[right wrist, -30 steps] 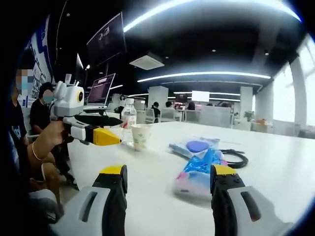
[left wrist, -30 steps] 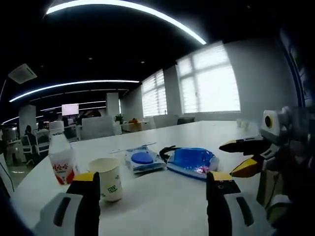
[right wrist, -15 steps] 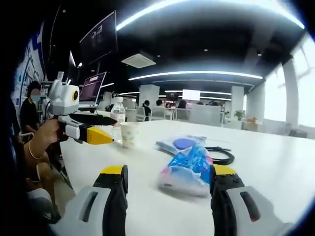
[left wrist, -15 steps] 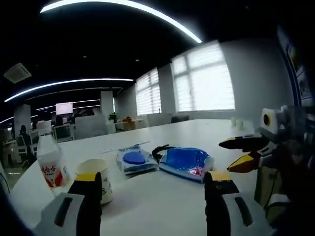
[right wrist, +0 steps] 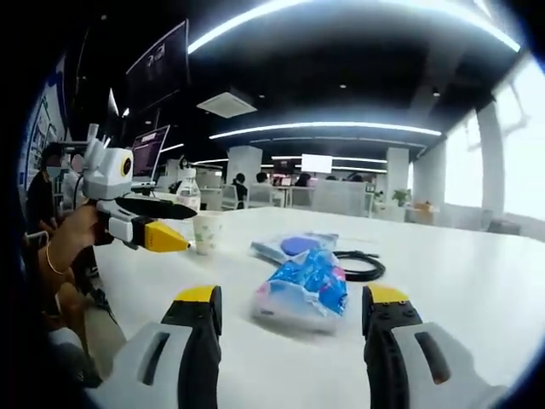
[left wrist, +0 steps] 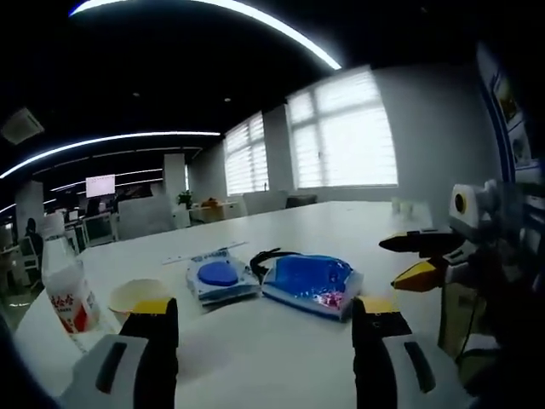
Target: Arrange the tabletop items into an orderly group along one side of the table until the central work area is clear of visible clutter.
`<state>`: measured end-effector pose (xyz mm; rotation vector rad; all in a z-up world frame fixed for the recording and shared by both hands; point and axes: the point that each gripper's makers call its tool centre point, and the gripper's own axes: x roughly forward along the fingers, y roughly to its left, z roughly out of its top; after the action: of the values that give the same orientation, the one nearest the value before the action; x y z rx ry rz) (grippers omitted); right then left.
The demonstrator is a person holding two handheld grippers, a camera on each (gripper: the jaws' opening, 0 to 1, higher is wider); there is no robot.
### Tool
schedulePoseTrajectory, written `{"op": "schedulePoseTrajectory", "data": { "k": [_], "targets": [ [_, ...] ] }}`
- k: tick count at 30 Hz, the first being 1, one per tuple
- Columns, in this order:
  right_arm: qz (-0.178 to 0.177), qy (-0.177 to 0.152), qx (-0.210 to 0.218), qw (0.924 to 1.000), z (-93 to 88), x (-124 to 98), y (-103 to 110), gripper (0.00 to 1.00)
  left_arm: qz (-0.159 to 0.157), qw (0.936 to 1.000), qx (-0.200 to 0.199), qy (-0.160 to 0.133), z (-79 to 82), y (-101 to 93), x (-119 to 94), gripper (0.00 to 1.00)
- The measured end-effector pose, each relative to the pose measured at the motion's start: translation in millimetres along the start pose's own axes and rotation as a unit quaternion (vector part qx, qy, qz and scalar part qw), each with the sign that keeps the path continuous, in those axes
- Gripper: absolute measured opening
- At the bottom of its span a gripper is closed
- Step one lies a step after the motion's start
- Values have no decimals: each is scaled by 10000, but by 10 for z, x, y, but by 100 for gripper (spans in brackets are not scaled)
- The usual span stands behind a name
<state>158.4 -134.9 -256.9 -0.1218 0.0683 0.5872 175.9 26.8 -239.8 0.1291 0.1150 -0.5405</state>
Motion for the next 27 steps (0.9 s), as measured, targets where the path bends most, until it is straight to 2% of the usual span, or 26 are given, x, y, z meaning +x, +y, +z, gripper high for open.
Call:
{"op": "schedulePoseTrajectory", "data": {
  "k": [8, 15, 27],
  "targets": [
    [-58, 57, 28, 10000, -46, -35, -58, 64, -141, 9999, 10, 12, 4, -80, 81, 83],
    [-157, 87, -1, 9998, -78, -64, -127, 62, -77, 9999, 110, -2, 57, -62, 165, 81],
    [-250, 146, -46, 9996, -127, -102, -219, 60, -185, 9997, 169, -30, 109, -114, 329, 79]
  ]
}}
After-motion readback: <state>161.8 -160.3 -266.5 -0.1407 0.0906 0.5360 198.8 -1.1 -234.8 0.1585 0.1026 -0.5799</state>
